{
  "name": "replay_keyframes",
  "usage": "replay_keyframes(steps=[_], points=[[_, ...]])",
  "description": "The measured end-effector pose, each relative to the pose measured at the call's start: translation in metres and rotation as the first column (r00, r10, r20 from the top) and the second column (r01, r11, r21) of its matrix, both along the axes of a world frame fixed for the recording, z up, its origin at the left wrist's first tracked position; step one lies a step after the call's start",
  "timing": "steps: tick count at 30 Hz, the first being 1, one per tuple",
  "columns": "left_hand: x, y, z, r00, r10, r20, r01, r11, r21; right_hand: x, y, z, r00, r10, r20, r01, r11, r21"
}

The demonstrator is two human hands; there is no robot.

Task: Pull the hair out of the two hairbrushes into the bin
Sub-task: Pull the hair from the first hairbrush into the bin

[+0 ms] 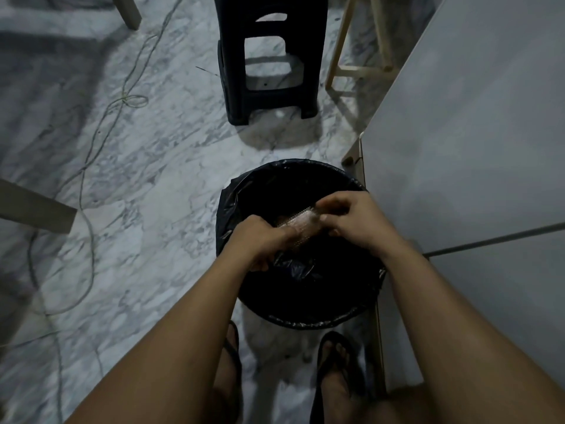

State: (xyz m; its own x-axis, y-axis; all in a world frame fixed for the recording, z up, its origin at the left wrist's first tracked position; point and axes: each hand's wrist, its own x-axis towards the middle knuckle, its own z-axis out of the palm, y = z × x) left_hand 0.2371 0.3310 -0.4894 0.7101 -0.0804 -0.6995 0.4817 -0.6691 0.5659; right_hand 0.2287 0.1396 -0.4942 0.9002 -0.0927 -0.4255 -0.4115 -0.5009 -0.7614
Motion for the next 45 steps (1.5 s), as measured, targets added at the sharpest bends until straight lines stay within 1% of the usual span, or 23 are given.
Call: replay_keyframes(steps=[1,3,6,8,13,17,19,22,24,25,26,27,28,29,30,32,33,34,36,37,38,40,45], points=[[0.002,-0.004,0.004,1.000,-0.016,-0.007,0.016,1.000,0.009,0.002,0.002,0.002,0.999,0.051,-0.011,-0.051,0.999,0.010],[0.004,-0.009,0.010,0.999,-0.041,-0.033,0.042,0.999,0.013,0.005,0.004,0.006,0.992,0.125,-0.004,-0.125,0.991,-0.052],[0.006,-0.011,0.020,0.989,-0.113,-0.098,0.114,0.993,0.010,0.010,0.002,0.010,0.991,0.130,0.026,-0.126,0.985,-0.121],[0.008,-0.011,0.023,0.980,-0.163,-0.110,0.167,0.985,0.030,0.013,-0.002,0.012,0.992,0.124,0.024,-0.120,0.984,-0.132],[0.009,-0.012,0.024,0.972,-0.225,-0.064,0.231,0.965,0.122,0.014,-0.003,0.018,0.993,0.121,0.014,-0.120,0.992,-0.046],[0.014,-0.008,0.027,0.964,-0.265,-0.031,0.267,0.947,0.177,0.018,-0.009,0.029,0.985,0.173,-0.013,-0.173,0.985,-0.004],[0.017,-0.003,0.029,0.964,-0.263,-0.025,0.263,0.948,0.180,0.018,-0.015,0.032,0.994,0.108,-0.015,-0.108,0.994,0.024],[0.023,0.008,0.028,0.968,-0.249,-0.016,0.247,0.951,0.183,0.017,-0.024,0.036,0.997,-0.072,0.008,0.070,0.990,0.125],[0.026,0.012,0.028,0.971,-0.241,0.006,0.235,0.951,0.199,0.019,-0.029,0.035,0.980,-0.195,0.035,0.187,0.971,0.149],[0.028,0.014,0.027,0.972,-0.234,0.017,0.225,0.951,0.211,0.020,-0.031,0.033,0.968,-0.244,0.051,0.236,0.963,0.128],[0.028,0.014,0.027,0.973,-0.227,0.027,0.216,0.951,0.221,0.022,-0.033,0.028,0.958,-0.277,0.072,0.272,0.960,0.070],[0.029,0.013,0.027,0.974,-0.223,0.040,0.208,0.950,0.234,0.023,-0.035,0.024,0.956,-0.279,0.093,0.282,0.959,-0.024],[0.029,0.012,0.028,0.972,-0.227,0.059,0.205,0.945,0.254,0.024,-0.035,0.022,0.963,-0.247,0.107,0.259,0.958,-0.123],[0.029,0.011,0.028,0.968,-0.240,0.081,0.208,0.936,0.283,0.024,-0.033,0.023,0.975,-0.194,0.109,0.212,0.959,-0.187],[0.029,0.010,0.028,0.962,-0.256,0.099,0.214,0.925,0.314,0.024,-0.030,0.026,0.985,-0.127,0.113,0.148,0.969,-0.197],[0.030,0.007,0.030,0.953,-0.282,0.113,0.227,0.907,0.355,0.021,-0.022,0.032,0.990,0.035,0.139,-0.023,0.996,-0.087],[0.030,0.006,0.032,0.952,-0.286,0.110,0.230,0.904,0.360,0.020,-0.016,0.036,0.982,0.115,0.150,-0.114,0.993,-0.017],[0.030,0.005,0.034,0.954,-0.282,0.106,0.228,0.906,0.356,0.019,-0.010,0.036,0.970,0.192,0.148,-0.195,0.981,0.007],[0.031,0.003,0.037,0.960,-0.261,0.101,0.214,0.919,0.331,0.018,0.002,0.031,0.944,0.292,0.154,-0.281,0.956,-0.088],[0.031,0.003,0.039,0.962,-0.253,0.100,0.210,0.924,0.319,0.019,0.006,0.027,0.940,0.291,0.177,-0.268,0.952,-0.147],[0.032,0.004,0.039,0.964,-0.249,0.096,0.209,0.929,0.305,0.019,0.009,0.026,0.942,0.259,0.215,-0.225,0.959,-0.170],[0.034,0.006,0.039,0.968,-0.236,0.082,0.205,0.939,0.277,0.020,0.008,0.027,0.948,0.167,0.272,-0.123,0.978,-0.170],[0.037,0.011,0.037,0.973,-0.213,0.085,0.183,0.945,0.273,0.021,-0.007,0.036,0.987,0.077,0.139,-0.040,0.967,-0.251]])
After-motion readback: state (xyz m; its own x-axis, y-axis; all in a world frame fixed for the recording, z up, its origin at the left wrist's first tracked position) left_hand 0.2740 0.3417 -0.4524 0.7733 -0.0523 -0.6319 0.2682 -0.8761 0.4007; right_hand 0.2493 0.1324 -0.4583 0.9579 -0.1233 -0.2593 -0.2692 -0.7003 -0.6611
